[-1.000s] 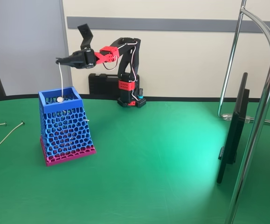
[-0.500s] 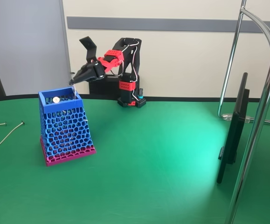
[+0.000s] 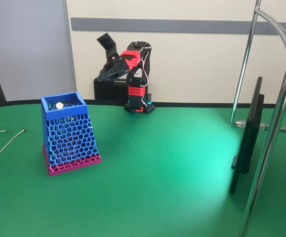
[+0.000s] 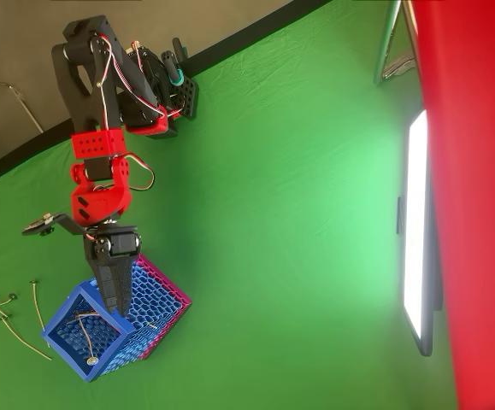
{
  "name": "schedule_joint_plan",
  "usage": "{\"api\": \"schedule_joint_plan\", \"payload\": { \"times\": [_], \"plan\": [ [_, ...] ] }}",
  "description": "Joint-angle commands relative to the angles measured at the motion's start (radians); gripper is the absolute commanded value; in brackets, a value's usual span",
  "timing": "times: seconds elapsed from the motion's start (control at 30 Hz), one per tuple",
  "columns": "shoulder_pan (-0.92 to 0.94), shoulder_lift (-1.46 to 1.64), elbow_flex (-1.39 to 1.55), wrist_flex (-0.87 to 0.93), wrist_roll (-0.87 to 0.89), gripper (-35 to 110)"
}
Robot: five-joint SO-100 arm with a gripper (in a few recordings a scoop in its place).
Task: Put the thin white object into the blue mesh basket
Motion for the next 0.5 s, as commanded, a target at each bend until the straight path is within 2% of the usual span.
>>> {"api": "schedule_joint_plan", "payload": {
  "times": [0.0,0.23,0.3,0.47],
  "plan": [
    [-0.061,0.133,0.043,0.014,0.064,22],
    [-0.176,0.342,0.187,0.069,0.275,21],
    [-0.192,0.405,0.210,0.153,0.368,19],
    [-0.206,0.520,0.365,0.164,0.497,10]
  ]
}}
